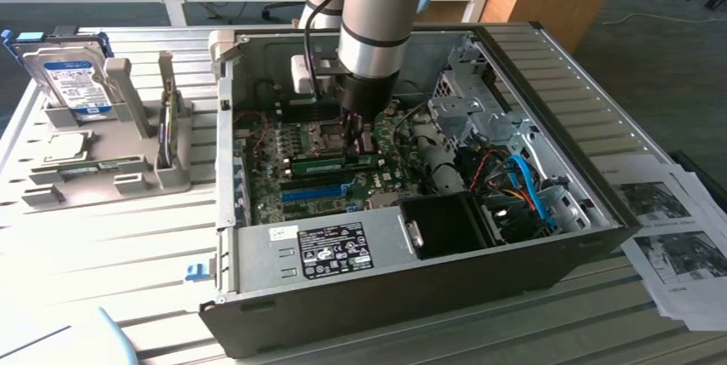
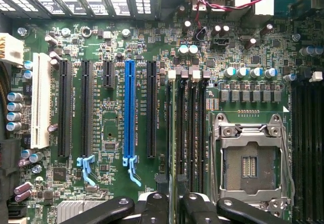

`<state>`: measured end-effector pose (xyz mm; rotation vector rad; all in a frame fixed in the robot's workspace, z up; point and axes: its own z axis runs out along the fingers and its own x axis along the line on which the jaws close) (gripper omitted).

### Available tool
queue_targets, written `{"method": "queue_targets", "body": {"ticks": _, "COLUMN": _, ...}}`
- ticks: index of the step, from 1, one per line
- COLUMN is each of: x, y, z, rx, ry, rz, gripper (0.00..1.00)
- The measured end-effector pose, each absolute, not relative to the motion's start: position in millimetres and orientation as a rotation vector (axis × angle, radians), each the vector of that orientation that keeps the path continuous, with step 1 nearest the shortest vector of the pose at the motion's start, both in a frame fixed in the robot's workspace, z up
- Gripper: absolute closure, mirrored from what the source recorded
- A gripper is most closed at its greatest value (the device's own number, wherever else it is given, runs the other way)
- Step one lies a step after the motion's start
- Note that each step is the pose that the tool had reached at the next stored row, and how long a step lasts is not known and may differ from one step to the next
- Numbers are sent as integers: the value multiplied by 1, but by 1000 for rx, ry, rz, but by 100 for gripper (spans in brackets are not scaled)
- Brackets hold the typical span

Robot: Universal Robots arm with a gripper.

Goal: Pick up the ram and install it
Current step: 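Insert the ram into the slot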

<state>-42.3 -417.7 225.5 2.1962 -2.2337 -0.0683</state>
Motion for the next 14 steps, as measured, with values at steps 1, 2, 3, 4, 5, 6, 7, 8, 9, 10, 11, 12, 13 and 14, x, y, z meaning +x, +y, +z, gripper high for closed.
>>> {"method": "queue_targets", "body": {"ticks": 1, "x": -42, "y": -418, "z": 226, "rx": 2196, "ry": -2234, "rz": -68, "gripper": 81}}
{"method": "queue_targets", "body": {"ticks": 2, "x": -42, "y": -418, "z": 227, "rx": 2196, "ry": -2234, "rz": -68, "gripper": 81}}
{"method": "queue_targets", "body": {"ticks": 3, "x": -42, "y": -418, "z": 227, "rx": 2196, "ry": -2234, "rz": -68, "gripper": 81}}
{"method": "queue_targets", "body": {"ticks": 4, "x": -42, "y": -418, "z": 228, "rx": 2196, "ry": -2234, "rz": -68, "gripper": 81}}
{"method": "queue_targets", "body": {"ticks": 5, "x": -42, "y": -418, "z": 229, "rx": 2196, "ry": -2234, "rz": -68, "gripper": 81}}
{"method": "queue_targets", "body": {"ticks": 6, "x": -42, "y": -418, "z": 230, "rx": 2196, "ry": -2234, "rz": -68, "gripper": 81}}
{"method": "queue_targets", "body": {"ticks": 7, "x": -42, "y": -418, "z": 231, "rx": 2196, "ry": -2234, "rz": -68, "gripper": 81}}
{"method": "queue_targets", "body": {"ticks": 8, "x": -42, "y": -418, "z": 232, "rx": 2196, "ry": -2234, "rz": -68, "gripper": 81}}
{"method": "queue_targets", "body": {"ticks": 9, "x": -42, "y": -418, "z": 232, "rx": 2196, "ry": -2234, "rz": -68, "gripper": 81}}
{"method": "queue_targets", "body": {"ticks": 10, "x": -42, "y": -418, "z": 233, "rx": 2196, "ry": -2234, "rz": -68, "gripper": 81}}
{"method": "queue_targets", "body": {"ticks": 11, "x": -42, "y": -418, "z": 234, "rx": 2196, "ry": -2234, "rz": -68, "gripper": 81}}
{"method": "queue_targets", "body": {"ticks": 12, "x": -42, "y": -418, "z": 235, "rx": 2196, "ry": -2234, "rz": -68, "gripper": 81}}
{"method": "queue_targets", "body": {"ticks": 13, "x": -42, "y": -418, "z": 236, "rx": 2196, "ry": -2234, "rz": -68, "gripper": 81}}
{"method": "queue_targets", "body": {"ticks": 14, "x": -42, "y": -418, "z": 237, "rx": 2196, "ry": -2234, "rz": -68, "gripper": 81}}
